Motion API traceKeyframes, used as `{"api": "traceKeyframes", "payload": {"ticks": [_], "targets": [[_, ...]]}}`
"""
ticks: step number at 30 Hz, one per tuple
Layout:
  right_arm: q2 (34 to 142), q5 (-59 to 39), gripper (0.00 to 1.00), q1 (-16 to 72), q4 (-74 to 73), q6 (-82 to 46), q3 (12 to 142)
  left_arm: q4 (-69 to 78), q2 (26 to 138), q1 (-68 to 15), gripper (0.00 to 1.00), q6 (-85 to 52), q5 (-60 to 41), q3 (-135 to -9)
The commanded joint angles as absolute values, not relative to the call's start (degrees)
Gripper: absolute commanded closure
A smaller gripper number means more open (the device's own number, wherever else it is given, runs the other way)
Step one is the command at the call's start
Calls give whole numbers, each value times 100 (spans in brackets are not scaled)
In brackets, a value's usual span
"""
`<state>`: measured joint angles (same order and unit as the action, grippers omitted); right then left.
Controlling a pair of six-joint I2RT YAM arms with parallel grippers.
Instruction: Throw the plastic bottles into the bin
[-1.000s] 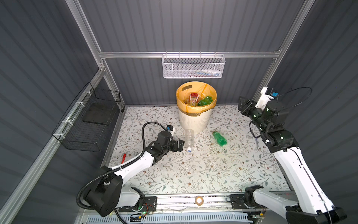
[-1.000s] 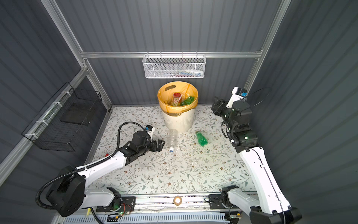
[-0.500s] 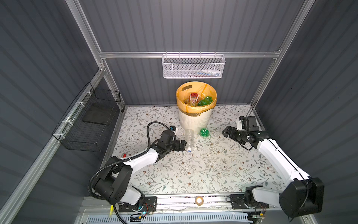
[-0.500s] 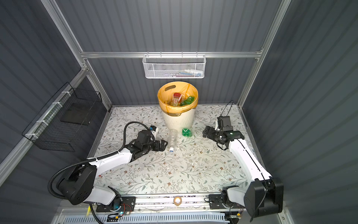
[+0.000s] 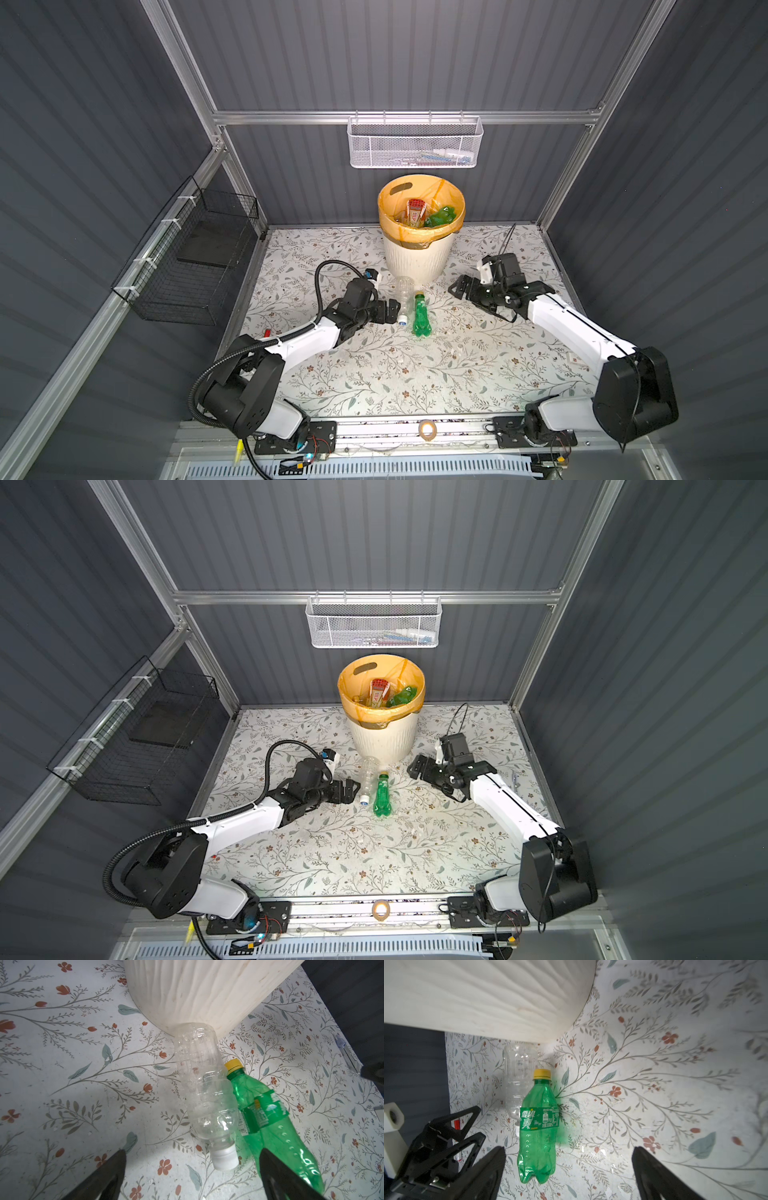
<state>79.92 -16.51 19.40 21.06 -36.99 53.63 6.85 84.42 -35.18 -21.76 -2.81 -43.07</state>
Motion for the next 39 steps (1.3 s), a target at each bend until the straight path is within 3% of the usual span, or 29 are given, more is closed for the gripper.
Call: {"api": "traceKeyframes", "payload": {"ticks": [1,13,29,39], "targets": [[8226,-1638,3,2266,1805,-4054,5272,832,8616,-3516,0,-2288,-475,-4458],[9175,-773,5,3364,2197,-3988,5913,1036,8920,-3511,0,-2388,-589,-4465],[10226,-198,13,3670,2180,-4320,6584,1020,8899,-3516,0,-2382,-555,-4401],[9679,68,19,3506,2197,-4350,5995,979,8893,-3516,1,-2338,-526,-4401]]}}
